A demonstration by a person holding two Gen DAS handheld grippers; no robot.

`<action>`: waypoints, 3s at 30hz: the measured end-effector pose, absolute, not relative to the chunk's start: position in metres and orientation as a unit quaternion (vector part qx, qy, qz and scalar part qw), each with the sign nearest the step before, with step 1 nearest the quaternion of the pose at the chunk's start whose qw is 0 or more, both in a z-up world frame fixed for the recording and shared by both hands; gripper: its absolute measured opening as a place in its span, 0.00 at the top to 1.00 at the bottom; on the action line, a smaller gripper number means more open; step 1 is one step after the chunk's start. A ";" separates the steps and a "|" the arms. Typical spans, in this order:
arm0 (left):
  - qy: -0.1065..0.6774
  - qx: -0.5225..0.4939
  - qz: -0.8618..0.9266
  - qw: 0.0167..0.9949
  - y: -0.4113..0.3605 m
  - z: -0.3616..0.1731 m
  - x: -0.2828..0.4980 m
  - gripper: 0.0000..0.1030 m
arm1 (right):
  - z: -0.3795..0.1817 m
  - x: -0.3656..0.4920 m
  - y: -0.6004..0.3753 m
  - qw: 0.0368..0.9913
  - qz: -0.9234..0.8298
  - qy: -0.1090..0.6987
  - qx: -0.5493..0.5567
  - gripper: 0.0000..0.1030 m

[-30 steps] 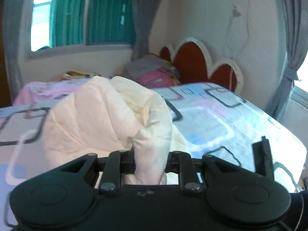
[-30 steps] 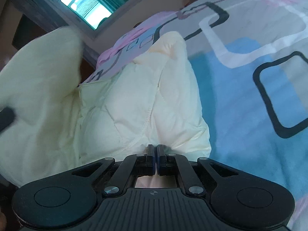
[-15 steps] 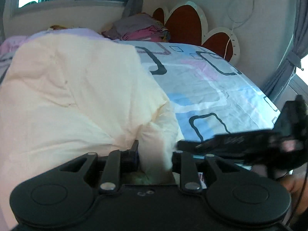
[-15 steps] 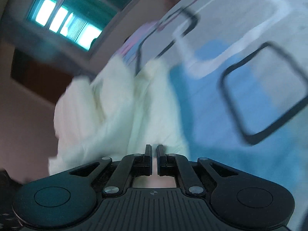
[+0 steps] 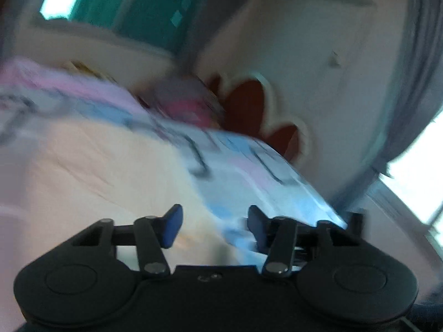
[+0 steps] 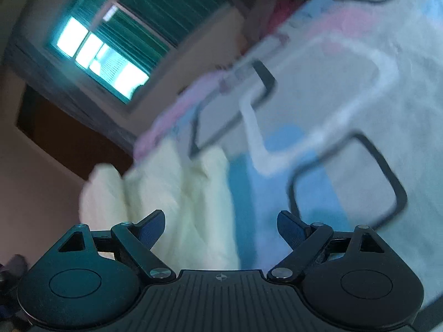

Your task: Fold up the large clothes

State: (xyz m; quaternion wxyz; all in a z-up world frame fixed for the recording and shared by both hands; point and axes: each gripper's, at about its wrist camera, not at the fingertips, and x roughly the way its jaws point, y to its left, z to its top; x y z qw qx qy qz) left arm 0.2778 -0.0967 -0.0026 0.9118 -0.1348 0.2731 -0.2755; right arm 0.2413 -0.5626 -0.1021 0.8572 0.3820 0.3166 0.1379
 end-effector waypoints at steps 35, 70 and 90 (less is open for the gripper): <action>0.321 -0.156 -0.271 0.894 -0.021 -0.066 0.411 0.73 | -0.095 0.301 -0.439 0.891 0.188 0.328 0.252 0.90; 0.374 -0.095 -0.232 0.893 -0.059 -0.085 0.474 0.73 | -0.090 0.375 -0.365 0.897 0.129 0.414 0.087 0.61; 0.371 -0.004 -0.253 0.894 -0.081 -0.073 0.454 0.68 | -0.083 0.350 -0.411 0.899 0.100 0.397 0.158 0.60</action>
